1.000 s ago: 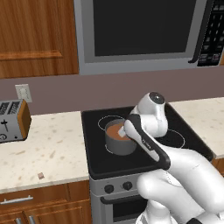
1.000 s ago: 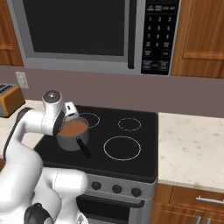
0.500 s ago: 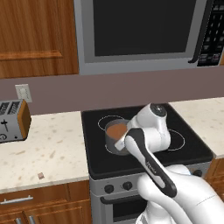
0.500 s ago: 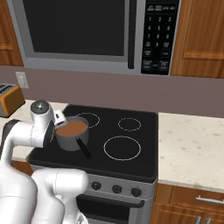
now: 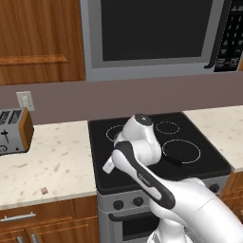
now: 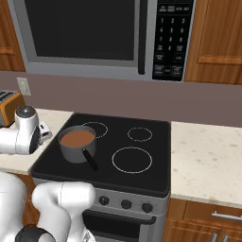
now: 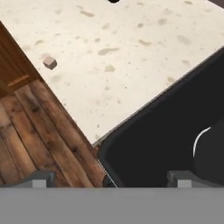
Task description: Pick up the sugar cube(s) and place them in the saucepan with hot chocolate.
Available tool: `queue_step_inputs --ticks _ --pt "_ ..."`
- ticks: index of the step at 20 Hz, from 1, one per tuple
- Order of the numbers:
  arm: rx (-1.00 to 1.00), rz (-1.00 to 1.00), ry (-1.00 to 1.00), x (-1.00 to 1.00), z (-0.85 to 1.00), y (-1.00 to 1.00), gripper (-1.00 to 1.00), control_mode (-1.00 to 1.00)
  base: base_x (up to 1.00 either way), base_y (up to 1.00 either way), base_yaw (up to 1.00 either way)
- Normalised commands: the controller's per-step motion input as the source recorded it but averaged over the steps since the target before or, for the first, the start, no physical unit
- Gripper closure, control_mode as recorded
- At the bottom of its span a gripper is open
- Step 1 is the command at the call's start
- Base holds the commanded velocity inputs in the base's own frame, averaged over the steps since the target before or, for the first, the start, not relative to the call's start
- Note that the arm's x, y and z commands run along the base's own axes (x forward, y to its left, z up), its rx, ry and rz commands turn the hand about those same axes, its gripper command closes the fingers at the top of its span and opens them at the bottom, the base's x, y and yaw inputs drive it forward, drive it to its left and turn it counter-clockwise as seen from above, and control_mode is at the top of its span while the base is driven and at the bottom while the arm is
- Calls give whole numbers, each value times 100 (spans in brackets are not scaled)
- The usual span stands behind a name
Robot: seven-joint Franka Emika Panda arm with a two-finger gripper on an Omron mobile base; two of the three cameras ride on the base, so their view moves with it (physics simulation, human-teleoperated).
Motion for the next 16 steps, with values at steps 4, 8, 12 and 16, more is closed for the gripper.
queue_step_inputs --ticks 4,8,12,16 --pt "-20 1 13 0 -1 100 -100 -100 0 0 0" --pt "-21 0 4 20 -17 100 -100 -100 0 0 0" --pt "-9 0 0 22 -28 96 -100 -100 0 0 0" --pt "-1 0 0 8 -31 80 -100 -100 0 0 0"
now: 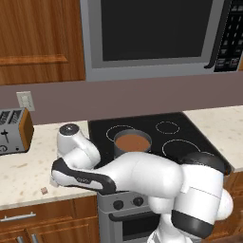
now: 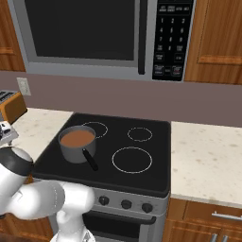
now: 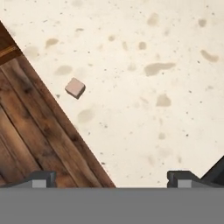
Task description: Pick up the sugar cube(s) and place them in the saucepan with hot chocolate.
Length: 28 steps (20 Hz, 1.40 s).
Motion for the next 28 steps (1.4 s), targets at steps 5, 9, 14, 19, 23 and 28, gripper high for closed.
queue_step_inputs --ticks 5,9,14,19,23,28 --pt "15 0 1 0 -22 28 -100 -100 0 0 0" --pt "7 0 8 -15 -17 -12 -100 -100 0 0 0" --pt "1 -1 3 -2 -18 -2 -100 -100 0 0 0" --pt "0 0 -2 1 -5 5 -100 -100 0 0 0" --pt "0 0 -6 2 -14 30 -100 -100 0 0 0" --pt "0 0 -1 0 -19 35 -100 -100 0 0 0"
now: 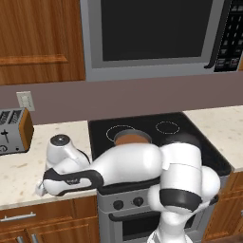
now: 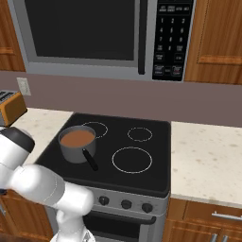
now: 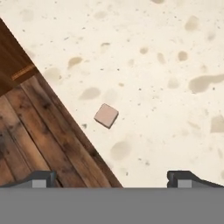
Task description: Pick up the sugar cube(s) and place them in the saucepan with hot chocolate.
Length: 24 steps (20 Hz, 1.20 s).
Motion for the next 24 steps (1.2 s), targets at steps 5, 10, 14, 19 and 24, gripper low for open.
queue_step_inputs --ticks 5,10,14,19,24 --pt "0 0 1 -1 -14 33 -100 -100 0 0 0" --pt "0 0 4 0 -2 24 -100 -100 0 0 0" --pt "0 0 0 0 -3 12 -100 -100 0 0 0" --pt "0 0 0 1 -21 0 -100 -100 0 0 0" --pt "0 0 0 3 -25 0 -100 -100 0 0 0"
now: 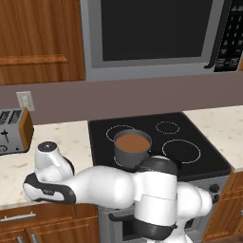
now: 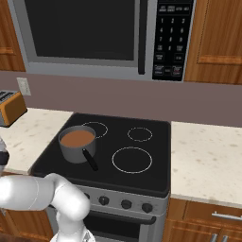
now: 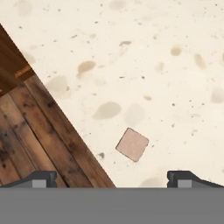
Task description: Pick up the sugar cube(s) and place them in the saucepan with hot chocolate.
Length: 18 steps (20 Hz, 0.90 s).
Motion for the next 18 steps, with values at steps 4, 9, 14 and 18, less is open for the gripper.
queue_step_inputs --ticks 4,9,14,18 --pt "0 0 1 5 -21 0 -100 -100 0 0 0" --pt "0 0 1 22 -1 0 -100 -100 0 0 0" --pt "0 0 0 14 -1 0 -100 -100 0 0 0" --pt "0 0 0 -1 -9 0 -100 -100 0 0 0"
